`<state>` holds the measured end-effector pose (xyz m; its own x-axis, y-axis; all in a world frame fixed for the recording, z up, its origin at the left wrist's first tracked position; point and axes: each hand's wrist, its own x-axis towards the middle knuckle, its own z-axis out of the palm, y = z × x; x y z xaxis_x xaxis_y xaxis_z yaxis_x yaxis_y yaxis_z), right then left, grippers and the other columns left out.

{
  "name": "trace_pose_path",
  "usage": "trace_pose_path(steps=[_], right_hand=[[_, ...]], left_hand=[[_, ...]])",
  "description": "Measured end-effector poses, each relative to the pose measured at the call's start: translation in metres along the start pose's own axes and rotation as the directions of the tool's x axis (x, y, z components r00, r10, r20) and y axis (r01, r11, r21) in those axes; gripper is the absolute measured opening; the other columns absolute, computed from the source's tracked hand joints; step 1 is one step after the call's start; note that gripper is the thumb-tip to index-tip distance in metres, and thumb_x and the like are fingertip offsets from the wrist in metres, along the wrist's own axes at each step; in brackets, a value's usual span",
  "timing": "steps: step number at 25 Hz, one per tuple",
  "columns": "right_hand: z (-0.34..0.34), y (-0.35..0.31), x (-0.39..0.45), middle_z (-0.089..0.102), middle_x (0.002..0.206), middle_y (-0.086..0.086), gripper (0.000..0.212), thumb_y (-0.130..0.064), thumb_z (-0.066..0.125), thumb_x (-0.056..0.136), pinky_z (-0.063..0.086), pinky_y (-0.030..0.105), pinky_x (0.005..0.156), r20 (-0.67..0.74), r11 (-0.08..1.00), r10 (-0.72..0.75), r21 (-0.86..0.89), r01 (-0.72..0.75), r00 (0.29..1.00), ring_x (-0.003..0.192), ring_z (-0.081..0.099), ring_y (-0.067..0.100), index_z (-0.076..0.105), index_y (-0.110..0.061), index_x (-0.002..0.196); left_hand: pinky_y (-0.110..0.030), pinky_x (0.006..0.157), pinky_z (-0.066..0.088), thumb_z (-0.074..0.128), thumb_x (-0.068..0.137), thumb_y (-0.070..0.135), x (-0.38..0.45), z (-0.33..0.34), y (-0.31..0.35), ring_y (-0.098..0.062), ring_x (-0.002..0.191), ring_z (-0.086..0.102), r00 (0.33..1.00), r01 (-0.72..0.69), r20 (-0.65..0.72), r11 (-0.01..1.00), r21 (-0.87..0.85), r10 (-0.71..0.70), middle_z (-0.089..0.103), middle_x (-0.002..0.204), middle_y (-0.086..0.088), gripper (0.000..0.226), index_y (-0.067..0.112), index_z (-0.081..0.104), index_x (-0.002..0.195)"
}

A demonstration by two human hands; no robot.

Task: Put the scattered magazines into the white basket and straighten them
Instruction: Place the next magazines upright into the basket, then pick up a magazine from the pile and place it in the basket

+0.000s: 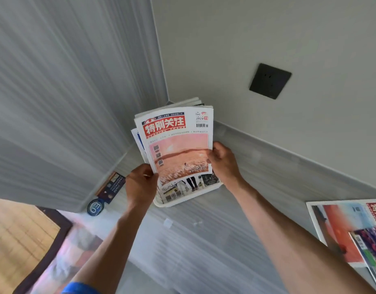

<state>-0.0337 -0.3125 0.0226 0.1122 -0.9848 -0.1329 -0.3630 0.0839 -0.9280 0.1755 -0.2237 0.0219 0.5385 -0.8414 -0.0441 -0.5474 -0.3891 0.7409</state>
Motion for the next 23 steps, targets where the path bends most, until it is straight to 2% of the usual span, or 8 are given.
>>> trace_pose_path(steps=[3,6,10,13,17,19,21,23], right_hand=[[0.009,0.015,0.008,0.073,0.096,0.006,0.017,-0.014,0.051,0.098,0.057,0.048,0.074,0.030,0.986,0.016,-0.166,-0.011,0.999,0.080,0.070,0.025,0.067,-0.013,0.103],[0.013,0.031,0.007,0.073,0.099,0.011,0.021,-0.008,0.051,0.094,0.055,0.038,0.073,0.046,0.957,0.084,-0.282,-0.068,0.995,0.082,0.069,0.027,0.066,-0.010,0.108],[0.002,0.039,-0.012,0.070,0.112,0.000,0.033,-0.005,0.053,0.088,0.048,0.025,0.076,-0.077,0.979,0.074,-0.186,-0.088,0.994,0.089,0.065,0.015,0.063,-0.017,0.117],[-0.033,0.061,-0.047,0.067,0.117,-0.005,0.036,-0.007,0.054,0.089,0.053,0.029,0.080,-0.230,0.988,0.070,-0.115,-0.099,0.971,0.089,0.066,0.013,0.061,-0.021,0.121],[-0.111,0.128,-0.121,0.062,0.129,0.008,0.043,-0.004,0.057,0.088,0.050,0.040,0.093,-0.356,0.920,0.238,-0.216,-0.327,0.904,0.107,0.064,0.026,0.055,-0.014,0.130],[-0.158,0.163,-0.149,0.051,0.142,0.012,0.053,-0.012,0.060,0.088,0.043,0.041,0.103,-0.409,0.789,0.307,-0.396,-0.470,0.860,0.120,0.056,0.032,0.043,-0.009,0.139],[-0.203,0.195,-0.177,0.035,0.153,0.016,0.066,-0.031,0.056,0.093,0.034,0.044,0.112,-0.448,0.627,0.397,-0.505,-0.594,0.801,0.136,0.040,0.032,0.028,-0.008,0.148],[-0.225,0.217,-0.201,0.020,0.161,0.015,0.078,-0.052,0.043,0.096,0.025,0.045,0.117,-0.405,0.492,0.460,-0.625,-0.606,0.790,0.146,0.023,0.029,0.015,-0.005,0.153]], left_hand=[[-0.020,0.044,0.042,0.067,0.076,0.005,0.003,0.010,-0.015,-0.010,0.051,0.061,0.994,0.060,0.076,0.978,0.199,-0.076,0.075,0.069,-0.003,0.011,0.010,0.072,0.067],[-0.025,0.051,0.047,0.062,0.078,0.009,0.002,0.023,-0.014,-0.026,0.062,0.069,0.977,0.033,0.183,0.933,0.359,-0.105,0.077,0.080,-0.011,0.014,0.011,0.075,0.079],[-0.031,0.063,0.052,0.058,0.088,0.044,-0.003,0.026,-0.007,-0.032,0.084,0.071,0.971,-0.016,0.199,0.797,0.603,-0.131,0.074,0.099,-0.011,0.039,0.009,0.069,0.101],[-0.033,0.063,0.053,0.057,0.090,0.041,-0.029,0.036,0.012,-0.034,0.075,0.070,0.979,-0.166,0.181,0.880,0.445,0.094,0.076,0.089,-0.011,0.029,0.015,0.072,0.087],[-0.033,0.055,0.055,0.063,0.089,0.025,-0.086,0.088,0.055,-0.028,0.063,0.070,0.866,-0.437,0.340,0.885,0.159,0.367,0.075,0.075,-0.003,0.014,0.015,0.068,0.081],[-0.034,0.059,0.056,0.062,0.089,0.023,-0.110,0.112,0.070,-0.023,0.063,0.069,0.832,-0.434,0.417,0.897,0.079,0.366,0.073,0.078,0.001,0.010,0.017,0.067,0.082],[-0.031,0.063,0.053,0.060,0.089,0.024,-0.133,0.137,0.078,-0.019,0.066,0.068,0.804,-0.428,0.484,0.901,0.068,0.345,0.071,0.080,0.006,0.010,0.021,0.065,0.082],[-0.030,0.063,0.051,0.058,0.089,0.025,-0.154,0.155,0.083,-0.017,0.069,0.067,0.777,-0.426,0.537,0.902,0.066,0.327,0.070,0.080,0.009,0.011,0.023,0.063,0.080]])
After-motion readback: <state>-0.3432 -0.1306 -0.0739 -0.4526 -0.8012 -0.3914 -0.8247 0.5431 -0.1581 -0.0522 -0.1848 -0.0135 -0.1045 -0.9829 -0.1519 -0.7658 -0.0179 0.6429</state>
